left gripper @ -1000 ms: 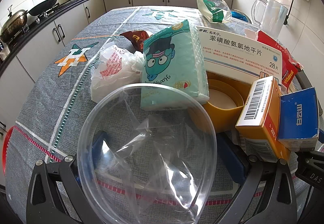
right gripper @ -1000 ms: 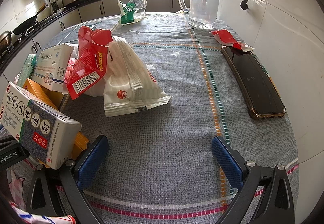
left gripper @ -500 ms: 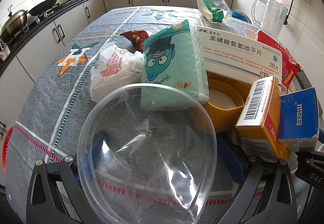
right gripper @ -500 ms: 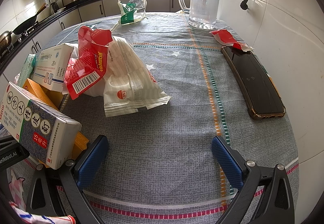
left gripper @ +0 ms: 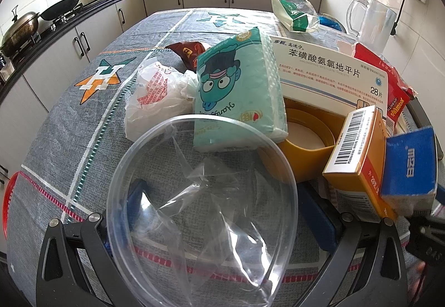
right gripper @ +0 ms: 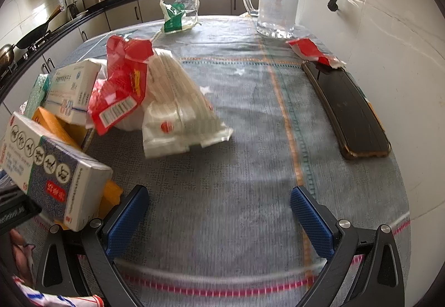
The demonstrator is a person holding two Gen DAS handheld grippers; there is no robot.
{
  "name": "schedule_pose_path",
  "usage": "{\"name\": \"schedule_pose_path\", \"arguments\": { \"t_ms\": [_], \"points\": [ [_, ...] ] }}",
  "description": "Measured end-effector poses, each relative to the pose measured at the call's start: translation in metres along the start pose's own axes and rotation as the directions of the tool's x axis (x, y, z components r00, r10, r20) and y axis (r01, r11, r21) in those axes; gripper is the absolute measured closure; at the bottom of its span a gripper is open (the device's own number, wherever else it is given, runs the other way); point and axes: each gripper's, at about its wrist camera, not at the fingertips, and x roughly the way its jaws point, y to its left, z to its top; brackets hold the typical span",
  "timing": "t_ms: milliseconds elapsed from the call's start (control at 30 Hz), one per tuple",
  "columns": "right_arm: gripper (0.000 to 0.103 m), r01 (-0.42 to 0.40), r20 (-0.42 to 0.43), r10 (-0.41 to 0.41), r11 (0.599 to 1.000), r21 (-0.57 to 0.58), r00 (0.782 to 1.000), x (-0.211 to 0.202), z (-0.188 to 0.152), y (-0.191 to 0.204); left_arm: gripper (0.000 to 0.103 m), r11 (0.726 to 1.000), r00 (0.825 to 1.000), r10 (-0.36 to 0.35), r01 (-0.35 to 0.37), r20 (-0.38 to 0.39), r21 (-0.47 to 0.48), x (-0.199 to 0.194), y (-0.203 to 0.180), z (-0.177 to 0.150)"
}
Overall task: Collect trash
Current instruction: 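Pull both tools back and aim them at the clear cup and medicine box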
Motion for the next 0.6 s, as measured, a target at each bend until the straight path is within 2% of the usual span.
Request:
{"name": "schedule_pose_path", "arguments": {
  "t_ms": [200, 300, 400, 467, 600],
  "points": [
    [0.000, 0.017, -0.030, -0.016, 1.000, 0.016, 0.999, -0.012, -0.013, 0.002, 0.000, 1.000, 1.000, -0.011, 0.011, 0.001, 0.007, 0.000, 0.001, -0.001],
    [0.000, 0.036, -0.045, -0.034, 0.998, 0.046, 0.998, -0.013, -0.015, 0.000, 0.000, 0.997, 0.997, -0.082, 0.081, 0.015, 0.012, -0.014, 0.008, -0.002],
    [0.000, 0.026, -0.067, -0.021, 0.997, 0.073, 0.998, -0.019, -0.019, -0.004, 0.000, 0.997, 0.993, -0.079, 0.081, 0.089, -0.019, -0.042, 0.022, -0.008],
    [0.000, -0.012, -0.064, 0.020, 0.992, 0.125, 0.998, -0.027, -0.024, -0.013, 0.000, 0.997, 0.988, -0.068, 0.073, 0.139, -0.026, -0.063, 0.032, -0.012],
    [0.000, -0.034, -0.044, 0.044, 0.976, 0.217, 0.998, -0.043, -0.034, -0.027, 0.000, 0.997, 0.970, -0.026, 0.042, 0.240, -0.060, -0.103, 0.057, -0.029]
  ]
}}
